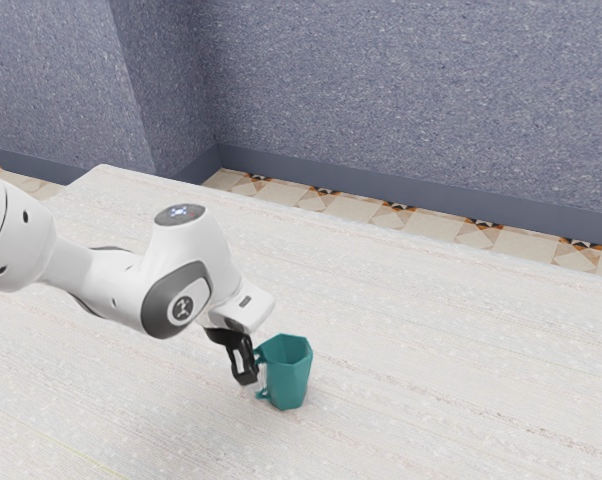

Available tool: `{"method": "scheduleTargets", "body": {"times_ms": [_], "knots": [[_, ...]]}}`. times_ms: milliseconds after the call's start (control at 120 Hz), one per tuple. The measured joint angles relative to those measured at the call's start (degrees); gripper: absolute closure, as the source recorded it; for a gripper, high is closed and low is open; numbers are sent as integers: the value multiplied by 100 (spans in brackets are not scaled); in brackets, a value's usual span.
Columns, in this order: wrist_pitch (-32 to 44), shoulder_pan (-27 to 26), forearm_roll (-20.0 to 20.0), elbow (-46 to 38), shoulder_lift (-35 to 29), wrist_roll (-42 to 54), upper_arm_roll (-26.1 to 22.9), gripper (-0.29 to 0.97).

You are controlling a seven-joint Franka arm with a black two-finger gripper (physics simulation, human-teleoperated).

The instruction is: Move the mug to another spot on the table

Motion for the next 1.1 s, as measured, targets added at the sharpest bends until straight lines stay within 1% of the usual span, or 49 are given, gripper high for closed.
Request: {"method": "scheduleTargets", "body": {"times_ms": [208,417,625,750,925,1008,1100], "knots": [[6,17,0,-18,-176,-17,14,58],[61,-121,-89,-56,-553,-11,269,63],[218,103,-160,-59,-806,-7,506,63],[760,52,-378,-127,-811,0,537,63],[1942,-9,-645,-418,-789,10,540,64],[2448,1,-980,-613,-815,16,545,65],[2896,-28,-1548,-811,-886,25,551,65]]}}
